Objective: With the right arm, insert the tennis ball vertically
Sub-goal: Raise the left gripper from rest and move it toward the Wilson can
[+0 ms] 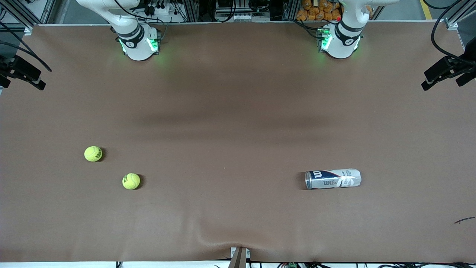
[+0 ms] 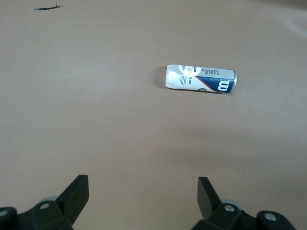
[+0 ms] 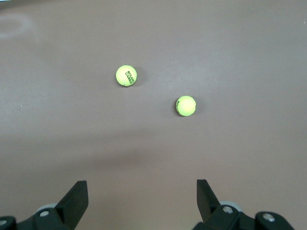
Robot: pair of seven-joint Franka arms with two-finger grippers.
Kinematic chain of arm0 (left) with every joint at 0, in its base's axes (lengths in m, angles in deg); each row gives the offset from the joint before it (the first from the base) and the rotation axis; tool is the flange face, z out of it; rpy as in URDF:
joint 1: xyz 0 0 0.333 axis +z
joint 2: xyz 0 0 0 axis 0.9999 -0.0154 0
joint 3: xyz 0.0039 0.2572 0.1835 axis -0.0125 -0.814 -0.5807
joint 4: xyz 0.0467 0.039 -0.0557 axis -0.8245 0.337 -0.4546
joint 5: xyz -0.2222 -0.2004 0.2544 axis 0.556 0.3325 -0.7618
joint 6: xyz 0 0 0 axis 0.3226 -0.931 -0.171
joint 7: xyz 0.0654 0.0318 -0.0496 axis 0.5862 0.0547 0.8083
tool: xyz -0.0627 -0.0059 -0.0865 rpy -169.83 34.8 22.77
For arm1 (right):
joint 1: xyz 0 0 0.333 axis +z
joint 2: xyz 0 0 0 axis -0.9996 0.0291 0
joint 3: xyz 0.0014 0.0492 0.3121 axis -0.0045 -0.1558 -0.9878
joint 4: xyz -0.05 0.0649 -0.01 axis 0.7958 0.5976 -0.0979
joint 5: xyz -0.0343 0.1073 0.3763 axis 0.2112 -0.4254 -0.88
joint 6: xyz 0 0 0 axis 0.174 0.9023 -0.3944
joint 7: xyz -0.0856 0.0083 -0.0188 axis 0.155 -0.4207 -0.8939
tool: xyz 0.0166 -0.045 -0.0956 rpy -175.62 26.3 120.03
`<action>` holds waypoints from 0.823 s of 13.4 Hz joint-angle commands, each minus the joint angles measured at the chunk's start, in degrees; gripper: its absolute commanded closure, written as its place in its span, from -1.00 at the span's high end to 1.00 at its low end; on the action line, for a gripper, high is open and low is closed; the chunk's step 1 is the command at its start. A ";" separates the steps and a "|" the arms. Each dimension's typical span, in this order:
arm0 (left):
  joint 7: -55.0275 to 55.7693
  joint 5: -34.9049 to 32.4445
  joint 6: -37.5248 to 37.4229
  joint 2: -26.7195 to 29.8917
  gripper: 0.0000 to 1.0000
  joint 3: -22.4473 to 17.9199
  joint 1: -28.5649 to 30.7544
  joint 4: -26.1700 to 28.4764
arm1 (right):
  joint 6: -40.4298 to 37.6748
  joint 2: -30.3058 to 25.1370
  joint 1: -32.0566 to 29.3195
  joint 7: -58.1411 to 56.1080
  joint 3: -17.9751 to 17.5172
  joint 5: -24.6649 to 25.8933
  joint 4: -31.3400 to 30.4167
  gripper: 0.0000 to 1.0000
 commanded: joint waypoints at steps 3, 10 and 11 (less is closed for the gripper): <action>-0.61 -0.58 -1.05 -1.80 1.00 0.43 -0.55 -1.95 | -0.54 0.35 -1.62 -0.54 -1.17 0.43 0.91 1.00; -0.79 -0.67 -1.14 -1.80 1.00 1.31 -1.33 -1.78 | -0.71 0.35 -1.44 -0.54 -1.08 0.43 0.91 1.00; -0.79 -0.59 -1.14 -2.06 1.00 1.31 -1.51 -1.69 | -0.71 0.35 -1.44 -0.54 -1.08 0.43 0.91 1.00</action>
